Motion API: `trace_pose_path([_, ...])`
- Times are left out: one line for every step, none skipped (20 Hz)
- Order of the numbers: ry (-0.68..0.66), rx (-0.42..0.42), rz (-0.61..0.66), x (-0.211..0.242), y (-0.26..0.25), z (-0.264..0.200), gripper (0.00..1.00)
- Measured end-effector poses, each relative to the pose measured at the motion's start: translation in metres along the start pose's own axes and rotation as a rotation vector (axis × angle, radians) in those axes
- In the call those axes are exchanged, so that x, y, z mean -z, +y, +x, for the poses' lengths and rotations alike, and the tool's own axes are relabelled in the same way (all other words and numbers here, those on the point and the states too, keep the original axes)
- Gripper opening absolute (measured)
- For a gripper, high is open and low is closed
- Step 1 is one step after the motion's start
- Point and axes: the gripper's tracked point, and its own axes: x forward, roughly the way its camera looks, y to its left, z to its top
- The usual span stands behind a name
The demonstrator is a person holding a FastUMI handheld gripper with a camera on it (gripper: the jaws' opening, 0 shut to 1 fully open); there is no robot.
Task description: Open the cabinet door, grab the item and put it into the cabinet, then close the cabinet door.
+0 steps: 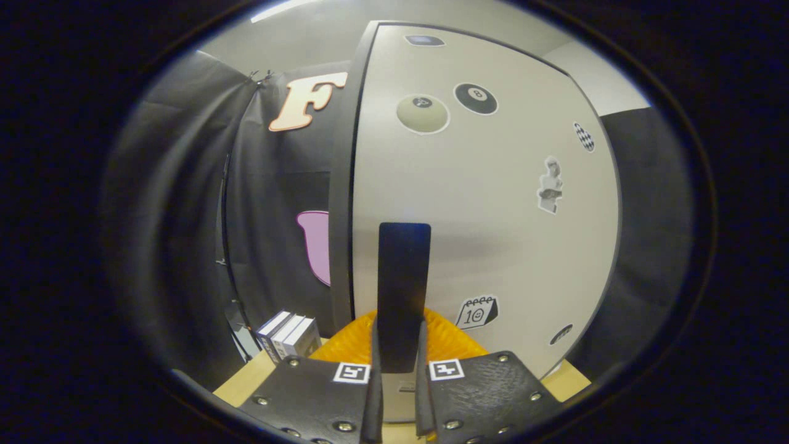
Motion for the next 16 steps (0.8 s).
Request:
trace_pose_path([0.004, 0.007, 0.000, 0.001, -0.001, -0.001, 0.21])
trace_pose_path([0.001, 0.014, 0.004, 0.001, -0.001, -0.002, 0.21])
trace_pose_path([0.005, 0.019, 0.010, 0.002, -0.002, -0.004, 0.21])
trace_pose_path([0.001, 0.025, 0.016, 0.002, -0.003, -0.007, 0.21])
trace_pose_path([-0.006, 0.032, 0.020, 0.002, -0.004, -0.010, 0.21])
trace_pose_path([-0.015, 0.042, 0.024, 0.002, -0.005, -0.016, 0.21])
trace_pose_path([-0.020, 0.053, 0.025, 0.001, -0.007, -0.022, 0.21])
trace_pose_path([-0.021, 0.062, 0.027, 0.001, -0.008, -0.027, 0.21])
trace_pose_path([-0.020, 0.069, 0.035, 0.001, -0.009, -0.033, 0.21])
trace_pose_path([-0.015, 0.073, 0.044, 0.002, -0.011, -0.038, 0.20])
trace_pose_path([-0.012, 0.077, 0.054, 0.002, -0.014, -0.045, 0.21])
trace_pose_path([-0.010, 0.083, 0.062, 0.004, -0.018, -0.054, 0.21])
trace_pose_path([-0.012, 0.090, 0.062, 0.004, -0.023, -0.061, 0.21])
trace_pose_path([-0.014, 0.101, 0.065, 0.003, -0.025, -0.068, 0.20])
trace_pose_path([-0.012, 0.111, 0.069, 0.003, -0.029, -0.074, 0.20])
trace_pose_path([-0.011, 0.120, 0.078, 0.004, -0.033, -0.081, 0.20])
